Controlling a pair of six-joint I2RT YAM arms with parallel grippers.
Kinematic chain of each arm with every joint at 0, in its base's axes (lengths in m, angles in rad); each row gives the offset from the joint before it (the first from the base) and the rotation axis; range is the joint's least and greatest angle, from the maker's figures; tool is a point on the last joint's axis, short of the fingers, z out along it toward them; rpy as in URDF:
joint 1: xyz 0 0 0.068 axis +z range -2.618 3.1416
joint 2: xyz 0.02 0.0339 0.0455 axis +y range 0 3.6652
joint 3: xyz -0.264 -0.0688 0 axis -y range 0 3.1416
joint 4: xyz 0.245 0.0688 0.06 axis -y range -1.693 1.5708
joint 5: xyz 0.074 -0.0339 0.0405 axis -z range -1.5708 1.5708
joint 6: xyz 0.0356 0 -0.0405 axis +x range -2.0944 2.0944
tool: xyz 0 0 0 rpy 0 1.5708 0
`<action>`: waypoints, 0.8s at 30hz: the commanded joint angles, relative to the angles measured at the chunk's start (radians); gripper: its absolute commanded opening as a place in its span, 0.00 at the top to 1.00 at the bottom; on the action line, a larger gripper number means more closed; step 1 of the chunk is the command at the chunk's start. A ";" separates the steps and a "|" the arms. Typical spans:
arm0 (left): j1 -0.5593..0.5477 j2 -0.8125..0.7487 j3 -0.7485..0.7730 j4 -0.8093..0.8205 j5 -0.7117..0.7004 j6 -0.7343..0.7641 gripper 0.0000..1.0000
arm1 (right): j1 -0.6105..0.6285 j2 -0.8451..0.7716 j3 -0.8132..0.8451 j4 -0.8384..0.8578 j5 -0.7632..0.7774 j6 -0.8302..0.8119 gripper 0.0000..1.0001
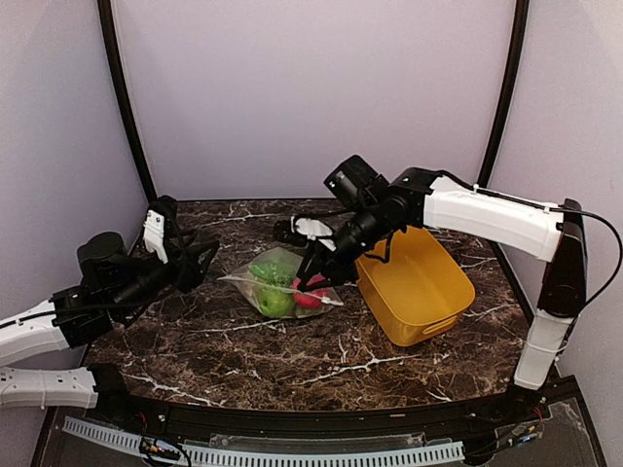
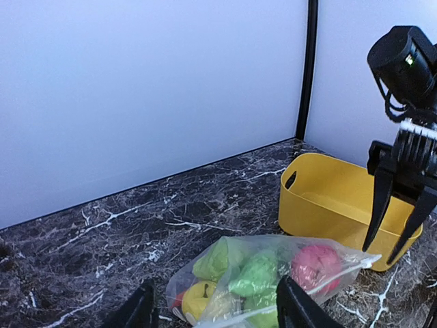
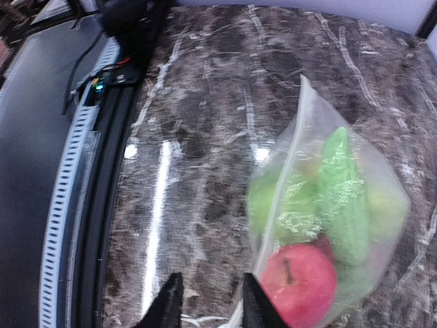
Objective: Place the food in the zip-top bag and seal the zipper
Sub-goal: Place the zipper food storage bag at the center of the board, then reset both arms
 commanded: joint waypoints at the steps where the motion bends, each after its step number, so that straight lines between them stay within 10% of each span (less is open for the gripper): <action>1: 0.004 -0.146 0.053 -0.231 -0.004 0.006 0.33 | 0.048 -0.006 0.006 -0.103 -0.066 -0.015 0.60; 8: 0.004 -0.167 0.217 -0.390 -0.145 0.119 0.21 | -0.095 -0.167 0.040 -0.088 0.006 0.019 0.33; 11: 0.004 -0.046 0.304 -0.455 -0.248 0.143 0.19 | -0.202 -0.274 -0.018 0.005 0.090 0.058 0.02; 24: 0.061 0.278 0.542 -0.479 -0.374 0.137 0.05 | -0.651 -0.684 -0.538 0.539 0.449 0.421 0.01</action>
